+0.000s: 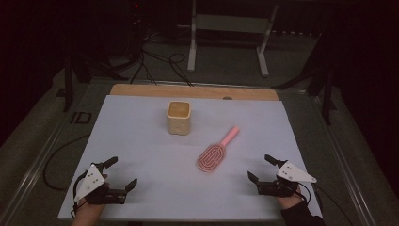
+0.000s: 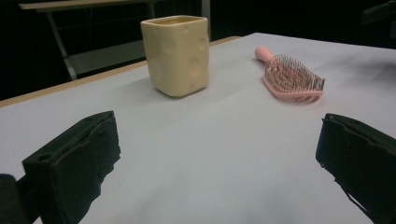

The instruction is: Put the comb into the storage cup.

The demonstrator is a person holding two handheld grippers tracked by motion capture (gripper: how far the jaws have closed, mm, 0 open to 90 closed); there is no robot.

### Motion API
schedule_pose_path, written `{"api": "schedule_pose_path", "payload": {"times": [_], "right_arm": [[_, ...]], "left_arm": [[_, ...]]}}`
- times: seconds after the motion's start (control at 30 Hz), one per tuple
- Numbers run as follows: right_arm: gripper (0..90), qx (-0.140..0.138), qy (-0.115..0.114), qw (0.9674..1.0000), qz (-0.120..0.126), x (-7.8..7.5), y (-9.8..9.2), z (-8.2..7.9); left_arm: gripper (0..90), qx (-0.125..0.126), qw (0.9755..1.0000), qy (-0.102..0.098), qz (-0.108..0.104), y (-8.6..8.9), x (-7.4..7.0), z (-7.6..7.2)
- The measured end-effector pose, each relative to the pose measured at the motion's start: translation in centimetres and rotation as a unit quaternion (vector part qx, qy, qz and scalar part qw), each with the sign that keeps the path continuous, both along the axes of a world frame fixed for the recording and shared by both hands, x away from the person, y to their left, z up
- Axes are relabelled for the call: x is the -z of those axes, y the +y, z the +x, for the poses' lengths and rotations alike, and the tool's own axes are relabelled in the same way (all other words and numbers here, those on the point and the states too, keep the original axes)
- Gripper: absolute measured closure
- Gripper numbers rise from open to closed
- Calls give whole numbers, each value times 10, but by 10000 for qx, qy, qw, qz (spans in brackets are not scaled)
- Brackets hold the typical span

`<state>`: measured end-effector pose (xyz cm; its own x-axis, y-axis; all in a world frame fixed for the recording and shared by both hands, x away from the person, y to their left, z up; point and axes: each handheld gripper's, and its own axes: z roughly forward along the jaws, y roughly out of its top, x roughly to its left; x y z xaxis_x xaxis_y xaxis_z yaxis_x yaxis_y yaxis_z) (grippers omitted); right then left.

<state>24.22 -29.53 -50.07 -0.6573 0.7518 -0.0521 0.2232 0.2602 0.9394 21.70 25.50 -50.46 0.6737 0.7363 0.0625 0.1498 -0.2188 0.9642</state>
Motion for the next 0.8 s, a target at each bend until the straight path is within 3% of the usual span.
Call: {"api": "schedule_pose_path", "payload": {"times": [0.37, 0.63, 0.8], "right_arm": [[93, -55, 62, 9999, -148, 2, 2, 0], [93, -87, 179, 9991, -370, -1, 5, -4], [93, -110, 257, 9989, -374, -2, 6, -5]], "left_arm": [[0, -35, 9999, 15, -116, 0, -2, -1], [0, -52, 10000, -8, 22, -1, -1, -1], [0, -74, 9999, 13, 78, -1, 0, -1]]}}
